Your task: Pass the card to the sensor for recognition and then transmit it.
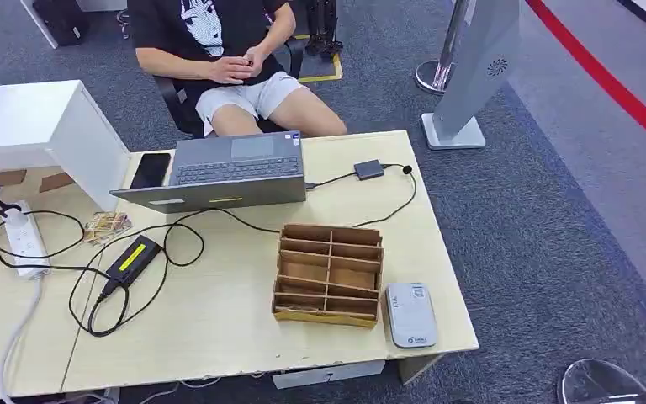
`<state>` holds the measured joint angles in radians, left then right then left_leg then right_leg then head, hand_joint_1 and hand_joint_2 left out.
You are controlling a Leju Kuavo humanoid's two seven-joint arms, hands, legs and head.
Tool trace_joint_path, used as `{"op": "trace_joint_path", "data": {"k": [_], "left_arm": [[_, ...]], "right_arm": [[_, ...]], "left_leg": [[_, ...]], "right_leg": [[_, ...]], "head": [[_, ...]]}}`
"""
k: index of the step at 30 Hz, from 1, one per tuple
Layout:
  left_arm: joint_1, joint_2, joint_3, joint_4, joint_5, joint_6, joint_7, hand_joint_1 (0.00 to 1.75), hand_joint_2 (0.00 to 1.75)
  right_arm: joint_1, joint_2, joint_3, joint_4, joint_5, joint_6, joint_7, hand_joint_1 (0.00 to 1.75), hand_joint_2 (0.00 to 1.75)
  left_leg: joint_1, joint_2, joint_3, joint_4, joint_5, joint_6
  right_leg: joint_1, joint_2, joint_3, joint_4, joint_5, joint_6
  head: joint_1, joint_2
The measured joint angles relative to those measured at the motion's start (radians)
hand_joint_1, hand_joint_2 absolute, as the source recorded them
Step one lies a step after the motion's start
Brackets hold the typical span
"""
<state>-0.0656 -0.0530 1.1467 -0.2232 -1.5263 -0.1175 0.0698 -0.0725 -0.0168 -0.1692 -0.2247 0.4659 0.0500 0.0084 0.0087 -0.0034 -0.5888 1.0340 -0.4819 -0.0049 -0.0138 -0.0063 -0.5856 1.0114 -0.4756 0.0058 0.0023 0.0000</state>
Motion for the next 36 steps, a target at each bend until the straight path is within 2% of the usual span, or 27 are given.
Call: {"op": "trace_joint_path", "data": {"k": [2,3,7,10,11,12,13,14,15,16,23,36], "left_arm": [[-0.002,0.000,0.000,0.000,0.000,-0.001,-0.002,1.75,1.75],[-0.002,0.000,0.000,0.000,0.000,-0.001,-0.002,1.75,1.75],[-0.003,0.000,0.000,0.000,0.000,0.000,-0.002,1.73,1.75],[-0.004,0.000,0.000,0.000,0.000,0.006,-0.001,1.66,1.75],[-0.004,0.000,0.000,0.000,0.000,0.007,-0.001,1.62,1.75],[-0.004,0.000,0.000,0.000,0.000,0.008,-0.001,1.52,1.75],[-0.004,0.000,0.000,0.000,0.000,0.008,0.000,1.01,1.75],[-0.004,0.000,0.000,0.000,0.000,0.008,0.000,1.01,1.75],[-0.004,0.000,0.000,0.000,0.000,0.008,0.001,0.26,1.75],[-0.004,0.000,0.000,0.000,0.000,0.008,0.001,0.00,1.75],[-0.004,0.000,0.000,0.000,0.000,0.009,0.022,0.00,1.75],[-0.005,0.000,-0.004,0.000,0.000,0.021,0.021,0.00,1.75]], "right_arm": [[-0.002,0.006,0.051,0.003,0.038,0.009,0.010,1.71,1.75],[-0.003,0.007,0.068,0.004,0.044,0.009,0.011,1.64,1.75],[-0.004,0.008,0.113,0.005,0.049,0.005,0.016,1.68,1.75],[-0.004,0.008,0.126,0.008,0.051,-0.014,0.027,1.55,1.75],[-0.003,0.008,0.126,0.009,0.057,-0.019,0.033,1.45,1.75],[-0.003,0.008,0.126,0.011,0.067,-0.022,0.039,1.40,1.75],[-0.002,0.008,0.126,0.013,0.074,-0.022,0.045,0.93,1.75],[0.000,0.008,0.126,0.013,0.082,-0.022,0.050,0.93,1.75],[0.001,0.008,0.126,0.013,0.088,-0.022,0.052,0.38,1.75],[0.002,0.008,0.126,0.014,0.089,-0.022,0.052,0.03,1.75],[0.001,0.011,0.126,0.014,0.109,-0.039,0.040,0.00,1.75],[0.001,0.013,0.125,0.014,0.108,-0.048,0.032,0.00,1.75]], "left_leg": [[0.000,0.000,0.000,0.000,0.000,0.000],[0.000,0.000,0.000,0.000,0.000,0.000],[0.000,0.000,0.000,0.000,0.000,0.000],[0.000,0.000,0.000,0.000,0.000,0.000],[0.000,0.000,0.000,0.000,0.000,0.000],[0.000,0.000,0.000,0.000,0.000,0.000],[0.000,0.000,0.000,0.000,0.000,0.000],[0.000,0.000,0.000,0.000,0.000,0.000],[0.000,0.000,0.000,0.000,0.000,0.000],[0.000,0.000,0.000,0.000,0.000,0.000],[0.000,0.000,0.000,0.000,0.000,0.000],[0.000,0.000,0.000,0.000,0.000,0.000]], "right_leg": [[0.000,0.000,0.000,0.000,0.000,0.000],[0.000,0.000,0.000,0.000,0.000,0.000],[0.000,0.000,0.000,0.000,0.000,0.000],[0.000,0.000,0.000,0.000,0.000,0.000],[0.000,0.000,0.000,0.000,0.000,0.000],[0.000,0.000,0.000,0.000,0.000,0.000],[0.000,0.000,0.000,0.000,0.000,0.000],[0.000,0.000,0.000,0.000,0.000,0.000],[0.000,0.000,0.000,0.000,0.000,0.000],[0.000,0.000,0.000,0.000,0.000,0.000],[0.000,0.000,0.000,0.000,0.000,0.000],[0.000,0.000,0.000,0.000,0.000,0.000]], "head": [[0.000,0.000],[0.000,0.000],[0.000,0.000],[0.000,0.000],[0.000,0.000],[0.000,0.000],[0.000,0.000],[0.000,0.000],[0.000,0.000],[0.000,0.000],[0.000,0.000],[0.000,0.000]]}}
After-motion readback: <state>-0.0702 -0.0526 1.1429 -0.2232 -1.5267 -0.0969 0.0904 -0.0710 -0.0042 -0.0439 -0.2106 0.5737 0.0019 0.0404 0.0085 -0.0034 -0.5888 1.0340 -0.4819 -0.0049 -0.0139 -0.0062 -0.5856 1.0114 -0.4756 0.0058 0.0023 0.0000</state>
